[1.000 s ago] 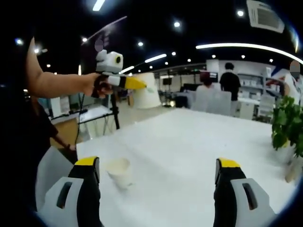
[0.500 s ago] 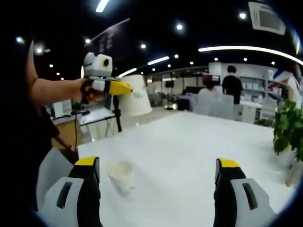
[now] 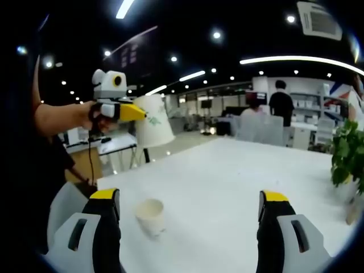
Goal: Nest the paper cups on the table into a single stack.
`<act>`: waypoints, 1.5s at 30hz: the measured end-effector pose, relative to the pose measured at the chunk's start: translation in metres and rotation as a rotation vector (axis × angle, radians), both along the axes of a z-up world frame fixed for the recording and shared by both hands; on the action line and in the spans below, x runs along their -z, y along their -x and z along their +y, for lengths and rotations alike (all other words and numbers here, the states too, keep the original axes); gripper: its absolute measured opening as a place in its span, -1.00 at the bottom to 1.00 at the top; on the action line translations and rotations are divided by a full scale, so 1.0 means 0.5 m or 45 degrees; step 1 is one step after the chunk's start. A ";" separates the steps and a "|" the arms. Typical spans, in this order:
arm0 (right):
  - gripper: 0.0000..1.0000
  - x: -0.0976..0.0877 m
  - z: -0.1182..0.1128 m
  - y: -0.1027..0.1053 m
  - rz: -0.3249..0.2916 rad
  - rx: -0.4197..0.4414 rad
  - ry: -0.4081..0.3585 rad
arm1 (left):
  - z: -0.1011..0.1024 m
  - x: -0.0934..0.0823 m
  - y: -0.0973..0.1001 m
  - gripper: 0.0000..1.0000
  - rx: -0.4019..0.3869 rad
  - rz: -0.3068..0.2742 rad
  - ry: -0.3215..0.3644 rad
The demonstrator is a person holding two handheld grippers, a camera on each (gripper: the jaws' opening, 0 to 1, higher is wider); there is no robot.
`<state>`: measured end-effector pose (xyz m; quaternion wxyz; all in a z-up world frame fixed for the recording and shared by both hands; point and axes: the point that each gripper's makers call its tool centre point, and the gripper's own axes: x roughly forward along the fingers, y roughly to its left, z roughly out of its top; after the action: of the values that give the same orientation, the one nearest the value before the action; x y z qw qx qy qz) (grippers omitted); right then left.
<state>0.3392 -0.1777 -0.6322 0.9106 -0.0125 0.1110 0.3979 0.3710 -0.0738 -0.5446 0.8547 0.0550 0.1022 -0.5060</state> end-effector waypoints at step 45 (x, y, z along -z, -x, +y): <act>0.14 -0.145 0.177 0.054 0.036 -0.492 -0.175 | 0.022 -0.058 0.086 -0.20 0.155 -0.004 0.326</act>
<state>0.3120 -0.0893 -0.5599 0.8143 0.0343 0.0918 0.5721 0.3281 -0.0630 -0.5155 0.8226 -0.0474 0.0319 -0.5658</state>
